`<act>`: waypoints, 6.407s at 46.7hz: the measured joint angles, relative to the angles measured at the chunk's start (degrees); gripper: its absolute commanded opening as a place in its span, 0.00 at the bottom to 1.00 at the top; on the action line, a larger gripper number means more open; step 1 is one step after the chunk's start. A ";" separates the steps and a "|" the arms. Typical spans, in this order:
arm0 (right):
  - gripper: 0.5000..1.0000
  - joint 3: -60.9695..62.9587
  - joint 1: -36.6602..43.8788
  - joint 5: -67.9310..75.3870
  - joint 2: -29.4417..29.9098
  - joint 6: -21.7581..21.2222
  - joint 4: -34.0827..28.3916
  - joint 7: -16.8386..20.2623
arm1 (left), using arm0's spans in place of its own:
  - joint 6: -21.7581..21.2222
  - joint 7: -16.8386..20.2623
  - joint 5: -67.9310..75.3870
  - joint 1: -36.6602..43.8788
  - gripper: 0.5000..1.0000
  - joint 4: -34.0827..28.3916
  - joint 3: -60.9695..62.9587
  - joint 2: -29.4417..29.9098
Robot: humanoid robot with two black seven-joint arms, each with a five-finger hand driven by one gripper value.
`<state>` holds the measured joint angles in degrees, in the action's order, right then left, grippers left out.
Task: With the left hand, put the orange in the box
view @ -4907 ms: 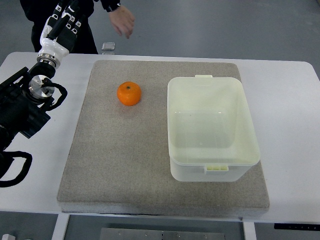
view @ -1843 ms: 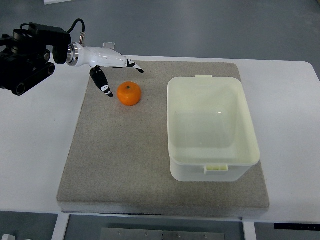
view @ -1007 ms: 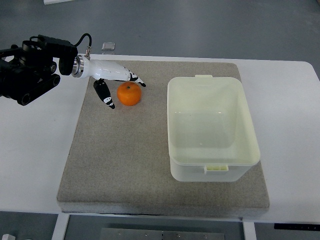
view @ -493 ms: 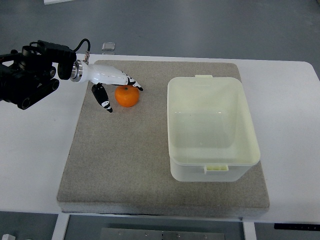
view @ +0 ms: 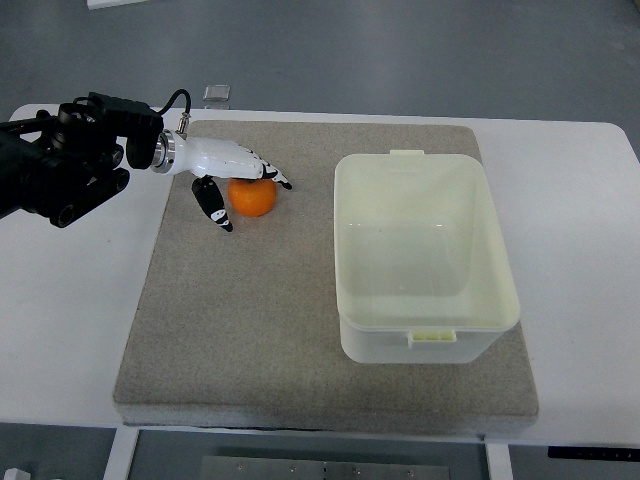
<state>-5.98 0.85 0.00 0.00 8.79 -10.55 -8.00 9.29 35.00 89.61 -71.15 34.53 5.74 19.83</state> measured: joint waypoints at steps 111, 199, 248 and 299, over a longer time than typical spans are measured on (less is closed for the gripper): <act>0.86 0.00 0.00 0.00 0.00 0.00 0.00 0.00 | -6.19 0.00 -1.44 -12.42 0.00 33.72 -15.42 13.07; 0.86 0.00 0.00 0.00 0.00 0.00 0.00 0.00 | -1.56 0.00 -1.36 -6.19 0.90 33.69 -14.98 0.38; 0.86 0.00 -0.02 0.00 0.00 0.00 0.00 0.00 | -6.56 0.00 -10.39 -2.48 0.88 6.64 -16.42 1.36; 0.86 0.00 -0.01 0.00 0.00 0.00 0.00 0.00 | -9.11 0.00 -65.23 3.31 0.98 -10.69 -16.37 -3.32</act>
<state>-5.98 0.84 0.00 0.00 8.79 -10.55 -8.00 0.18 35.00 24.38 -67.85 23.84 -10.62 16.52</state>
